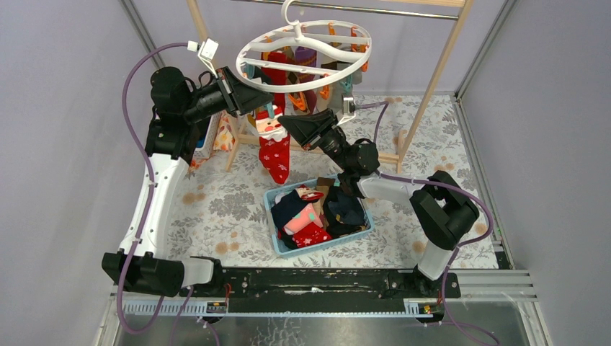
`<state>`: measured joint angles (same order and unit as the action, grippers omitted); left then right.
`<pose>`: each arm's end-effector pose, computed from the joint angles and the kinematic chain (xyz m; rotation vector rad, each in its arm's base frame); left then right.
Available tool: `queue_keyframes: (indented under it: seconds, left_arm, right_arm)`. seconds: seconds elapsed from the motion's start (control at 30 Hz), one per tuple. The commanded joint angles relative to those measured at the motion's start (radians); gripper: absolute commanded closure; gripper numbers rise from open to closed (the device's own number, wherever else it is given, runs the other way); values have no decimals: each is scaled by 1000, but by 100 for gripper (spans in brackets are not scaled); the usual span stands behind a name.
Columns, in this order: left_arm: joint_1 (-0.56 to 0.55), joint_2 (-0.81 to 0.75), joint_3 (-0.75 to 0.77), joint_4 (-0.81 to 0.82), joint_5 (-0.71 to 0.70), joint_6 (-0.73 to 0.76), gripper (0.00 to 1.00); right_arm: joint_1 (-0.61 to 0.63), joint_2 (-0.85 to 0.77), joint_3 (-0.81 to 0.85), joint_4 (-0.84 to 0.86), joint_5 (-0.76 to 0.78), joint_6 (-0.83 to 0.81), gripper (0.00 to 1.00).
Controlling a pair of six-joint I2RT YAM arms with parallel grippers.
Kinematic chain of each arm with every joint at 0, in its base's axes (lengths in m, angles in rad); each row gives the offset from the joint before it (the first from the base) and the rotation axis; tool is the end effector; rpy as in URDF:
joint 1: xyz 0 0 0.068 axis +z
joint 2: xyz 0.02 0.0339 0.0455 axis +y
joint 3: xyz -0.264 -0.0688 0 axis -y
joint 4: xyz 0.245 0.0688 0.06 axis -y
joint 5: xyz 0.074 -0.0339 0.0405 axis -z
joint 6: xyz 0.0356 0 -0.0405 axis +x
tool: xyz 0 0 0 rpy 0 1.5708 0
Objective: Clip the socks to the hanger
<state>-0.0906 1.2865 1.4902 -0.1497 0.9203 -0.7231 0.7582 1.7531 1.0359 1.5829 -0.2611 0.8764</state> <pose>0.2655 -0.0526 0.4804 0.2804 1.6761 -1.3143 0.2567 0.2557 0.3399 -0.2355 0.8077 1.6419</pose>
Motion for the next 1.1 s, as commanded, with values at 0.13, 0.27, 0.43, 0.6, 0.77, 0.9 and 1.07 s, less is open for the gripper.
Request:
queue_keyframes:
  seconds: [0.13,0.27,0.43,0.6,0.77,0.9,1.07]
  left_arm:
    - [9,-10,14,19,1,22,53]
    - [14,-16,17,-5,-9,45,40]
    - [25,-38,9,-59,-21,99,22]
    - [31,-94,-63,-99,-4,145,18]
    - [31,-150,-174,-104,34,158,25]
    - [32,-159,-188,-109,34,180,44]
    - [31,-146,-156,-131,11,201,82]
  right_arm:
    - [-8,12,70,132,-23,6,100]
    - [-7,18,78,132,-22,7,100]
    - [-8,18,79,132,-21,8,100]
    - [-7,16,77,132,-24,9,100]
    - [-7,16,73,132,-22,12,100]
    - [-8,19,80,128,-32,24,96]
    - [-12,-13,42,115,-30,16,67]
